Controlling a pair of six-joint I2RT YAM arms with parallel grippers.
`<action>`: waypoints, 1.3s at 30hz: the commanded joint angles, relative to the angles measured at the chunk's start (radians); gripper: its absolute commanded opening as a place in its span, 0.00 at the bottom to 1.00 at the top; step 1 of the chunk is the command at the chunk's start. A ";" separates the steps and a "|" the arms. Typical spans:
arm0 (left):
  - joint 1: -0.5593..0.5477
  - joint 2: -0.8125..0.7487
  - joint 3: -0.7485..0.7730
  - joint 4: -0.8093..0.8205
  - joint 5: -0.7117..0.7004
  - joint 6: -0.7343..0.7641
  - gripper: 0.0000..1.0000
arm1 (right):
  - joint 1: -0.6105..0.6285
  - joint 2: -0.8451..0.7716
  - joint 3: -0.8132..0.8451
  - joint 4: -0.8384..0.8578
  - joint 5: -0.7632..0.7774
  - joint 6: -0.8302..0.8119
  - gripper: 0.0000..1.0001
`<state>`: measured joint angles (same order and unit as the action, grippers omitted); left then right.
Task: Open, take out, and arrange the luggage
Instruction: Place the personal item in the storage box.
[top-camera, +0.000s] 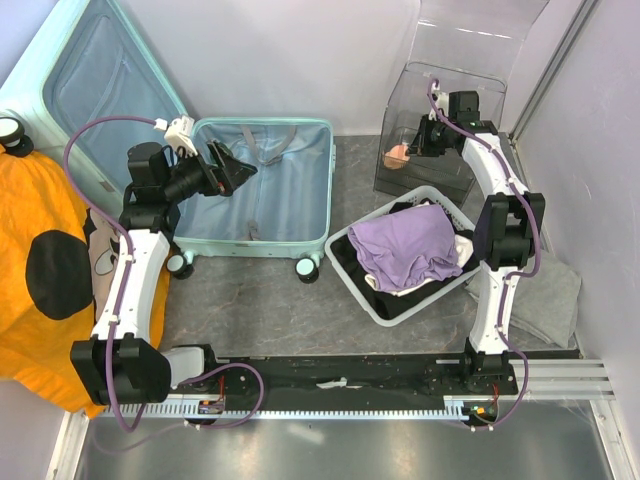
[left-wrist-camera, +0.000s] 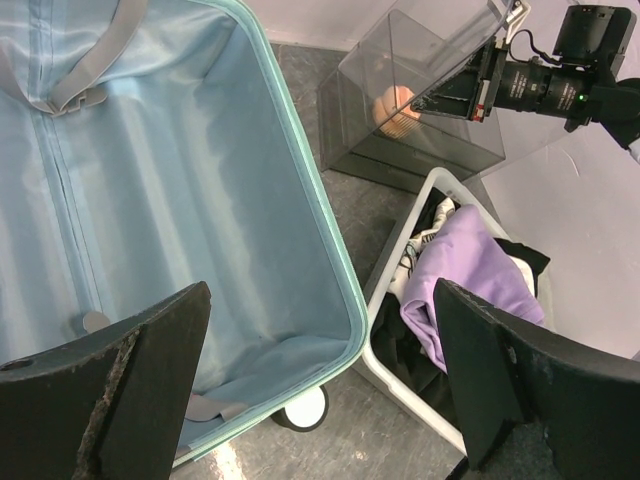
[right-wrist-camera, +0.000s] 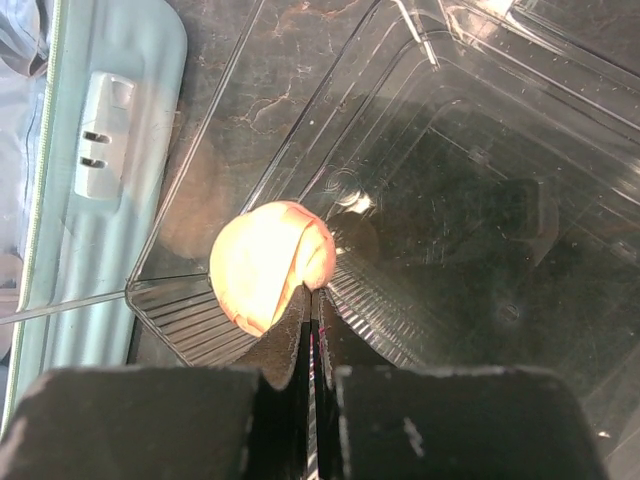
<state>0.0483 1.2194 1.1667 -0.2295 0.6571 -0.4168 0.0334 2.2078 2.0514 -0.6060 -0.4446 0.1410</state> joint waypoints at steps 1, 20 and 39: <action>-0.002 -0.014 -0.004 0.038 0.022 0.013 0.99 | -0.003 -0.033 0.012 0.028 -0.013 0.043 0.00; -0.005 -0.024 -0.013 0.050 0.027 0.004 0.99 | -0.020 -0.088 -0.043 0.084 -0.071 0.088 0.00; -0.015 -0.020 -0.015 0.052 0.024 0.006 0.99 | -0.026 -0.071 -0.071 0.094 -0.140 0.095 0.00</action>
<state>0.0372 1.2182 1.1545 -0.2207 0.6640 -0.4171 0.0109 2.1677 1.9911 -0.5323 -0.5629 0.2371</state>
